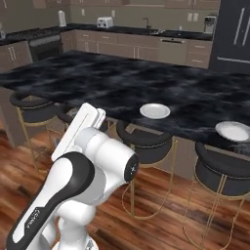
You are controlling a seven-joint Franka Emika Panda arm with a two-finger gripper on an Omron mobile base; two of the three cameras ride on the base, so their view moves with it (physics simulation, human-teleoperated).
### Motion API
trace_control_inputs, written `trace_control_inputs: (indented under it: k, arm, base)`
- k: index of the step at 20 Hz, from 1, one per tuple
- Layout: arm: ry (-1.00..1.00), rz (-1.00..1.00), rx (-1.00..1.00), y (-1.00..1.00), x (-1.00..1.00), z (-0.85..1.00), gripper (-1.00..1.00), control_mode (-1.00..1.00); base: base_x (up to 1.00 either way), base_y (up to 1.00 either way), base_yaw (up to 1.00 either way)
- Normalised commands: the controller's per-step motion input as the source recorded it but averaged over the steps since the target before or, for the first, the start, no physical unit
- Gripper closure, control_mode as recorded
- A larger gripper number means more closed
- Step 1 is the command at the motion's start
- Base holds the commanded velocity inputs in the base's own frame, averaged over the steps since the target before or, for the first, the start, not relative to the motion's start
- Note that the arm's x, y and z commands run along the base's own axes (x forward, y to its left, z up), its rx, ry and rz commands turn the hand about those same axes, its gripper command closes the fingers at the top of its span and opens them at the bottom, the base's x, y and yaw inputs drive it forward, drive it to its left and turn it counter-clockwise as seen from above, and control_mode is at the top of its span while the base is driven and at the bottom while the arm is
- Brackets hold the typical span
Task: Retrieve the wine glasses from the counter and place one next to each plate.
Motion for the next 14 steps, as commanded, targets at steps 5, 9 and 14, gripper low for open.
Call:
trace_control_inputs:
  k: [5, 9, 14]
  arm:
    - [0.0, 0.0, 0.0, 0.0, 0.0, 0.0, -1.0, 1.0]
    - [0.0, 0.0, 0.0, 0.0, 0.0, 0.0, -1.0, 1.0]
    - [0.0, 0.0, 0.0, 0.0, 0.0, 0.0, -1.0, 1.0]
  base:
    - [0.54, 1.0, -0.41]
    - [0.23, 1.0, -0.4]
    - [-0.3, 1.0, -0.04]
